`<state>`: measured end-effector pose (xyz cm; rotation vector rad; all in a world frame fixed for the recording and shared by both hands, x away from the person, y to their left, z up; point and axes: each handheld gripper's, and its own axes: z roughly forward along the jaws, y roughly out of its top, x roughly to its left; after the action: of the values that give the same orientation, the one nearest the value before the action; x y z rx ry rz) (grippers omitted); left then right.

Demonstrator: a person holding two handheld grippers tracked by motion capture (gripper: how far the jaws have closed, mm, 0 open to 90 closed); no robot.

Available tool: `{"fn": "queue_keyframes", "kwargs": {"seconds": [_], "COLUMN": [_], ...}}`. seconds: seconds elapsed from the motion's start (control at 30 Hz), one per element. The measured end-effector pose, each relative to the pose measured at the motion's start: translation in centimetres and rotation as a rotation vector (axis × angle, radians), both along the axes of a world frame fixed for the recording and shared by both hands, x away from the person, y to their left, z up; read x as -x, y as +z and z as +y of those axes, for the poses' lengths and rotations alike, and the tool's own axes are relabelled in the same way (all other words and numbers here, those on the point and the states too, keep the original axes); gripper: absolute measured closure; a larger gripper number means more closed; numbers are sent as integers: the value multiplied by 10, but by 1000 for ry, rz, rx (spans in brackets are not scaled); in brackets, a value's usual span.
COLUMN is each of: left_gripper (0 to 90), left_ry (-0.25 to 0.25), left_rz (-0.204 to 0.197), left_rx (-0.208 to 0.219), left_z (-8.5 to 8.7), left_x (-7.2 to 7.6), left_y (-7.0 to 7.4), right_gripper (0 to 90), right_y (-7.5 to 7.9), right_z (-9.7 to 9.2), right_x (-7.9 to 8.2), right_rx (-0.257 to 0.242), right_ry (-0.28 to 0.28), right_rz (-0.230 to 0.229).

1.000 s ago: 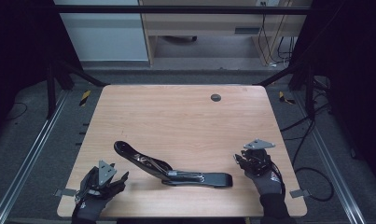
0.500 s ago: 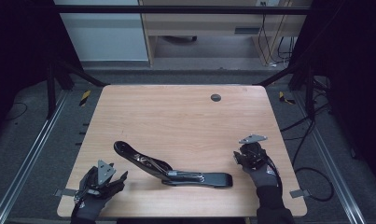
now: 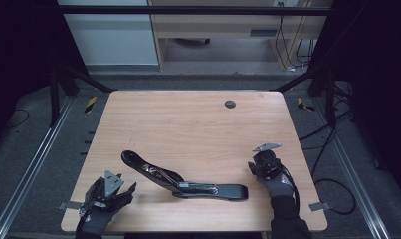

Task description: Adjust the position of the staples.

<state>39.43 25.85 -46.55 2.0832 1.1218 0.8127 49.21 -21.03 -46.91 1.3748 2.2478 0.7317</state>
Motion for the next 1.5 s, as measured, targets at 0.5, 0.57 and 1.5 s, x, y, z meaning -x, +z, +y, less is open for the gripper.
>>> {"fn": "queue_keyframes", "kwargs": {"seconds": [0.5, 0.57, 1.5], "left_gripper": [394, 395, 395], "left_ry": [1, 1, 5], "left_rz": [-1, -1, -5], "left_rx": [-7, -6, 0], "left_z": [-2, -1, 0], "left_x": [0, 0, 1], "left_y": [0, 0, 1], "right_gripper": [733, 737, 777], "right_y": [-8, -9, 1], "right_z": [2, 2, -20], "right_x": [-4, -5, 22], "right_rx": [0, 0, -20], "right_ry": [-11, -14, 136], "right_rz": [52, 62, 43]}}
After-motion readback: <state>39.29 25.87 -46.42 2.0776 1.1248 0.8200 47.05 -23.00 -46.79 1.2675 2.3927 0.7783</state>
